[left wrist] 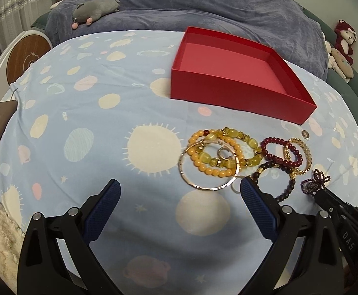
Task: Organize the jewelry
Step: 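Grasp the dark purple beaded bracelet with the right tool while the left tool reaches the thin gold bangle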
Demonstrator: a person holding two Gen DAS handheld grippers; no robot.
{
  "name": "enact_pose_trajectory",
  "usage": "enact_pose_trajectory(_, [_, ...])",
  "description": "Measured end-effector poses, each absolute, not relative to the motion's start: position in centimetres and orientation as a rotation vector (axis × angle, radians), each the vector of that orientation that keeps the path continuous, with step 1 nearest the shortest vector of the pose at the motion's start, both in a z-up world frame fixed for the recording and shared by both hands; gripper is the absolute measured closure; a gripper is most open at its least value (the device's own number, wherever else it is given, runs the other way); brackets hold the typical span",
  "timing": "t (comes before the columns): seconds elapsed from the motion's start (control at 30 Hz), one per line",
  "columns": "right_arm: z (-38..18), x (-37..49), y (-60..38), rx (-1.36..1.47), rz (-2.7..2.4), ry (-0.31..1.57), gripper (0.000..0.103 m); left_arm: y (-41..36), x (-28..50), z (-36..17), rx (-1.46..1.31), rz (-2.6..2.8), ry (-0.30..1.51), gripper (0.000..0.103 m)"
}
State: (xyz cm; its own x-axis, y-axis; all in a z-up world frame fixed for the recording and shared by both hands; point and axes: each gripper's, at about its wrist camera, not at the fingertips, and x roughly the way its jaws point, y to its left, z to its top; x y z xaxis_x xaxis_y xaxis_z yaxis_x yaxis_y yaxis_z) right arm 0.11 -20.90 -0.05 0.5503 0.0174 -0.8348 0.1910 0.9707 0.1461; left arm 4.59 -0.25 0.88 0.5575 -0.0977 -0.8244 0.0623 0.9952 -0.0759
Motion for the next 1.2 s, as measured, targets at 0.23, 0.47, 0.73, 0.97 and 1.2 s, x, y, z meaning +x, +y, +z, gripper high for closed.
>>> enact_pose_trajectory(0.23, [0.0, -0.1, -21.2, 0.260, -0.094, 0.980, 0.096, -2.1, 5.7, 0.0, -0.014, -0.122, 0.989, 0.013])
enact_pose_trajectory(0.47, [0.0, 0.1, -21.3, 0.278, -0.082, 0.979, 0.096, -1.7, 7.4, -1.2, -0.047, -0.079, 1.032, 0.016])
enact_pose_trajectory(0.73, [-0.2, 0.2, -21.3, 0.283, -0.078, 0.984, 0.096, -1.9, 7.3, -0.9, -0.053, -0.106, 1.010, 0.038])
enact_pose_trajectory(0.97, [-0.1, 0.1, -21.3, 0.283, -0.077, 0.980, 0.096, -1.9, 6.7, -0.8, -0.059, -0.146, 1.009, 0.043])
enact_pose_trajectory(1.2, [1.3, -0.4, -21.2, 0.283, -0.060, 0.950, 0.096, -1.6, 5.8, 0.9, -0.080, -0.156, 0.992, 0.043])
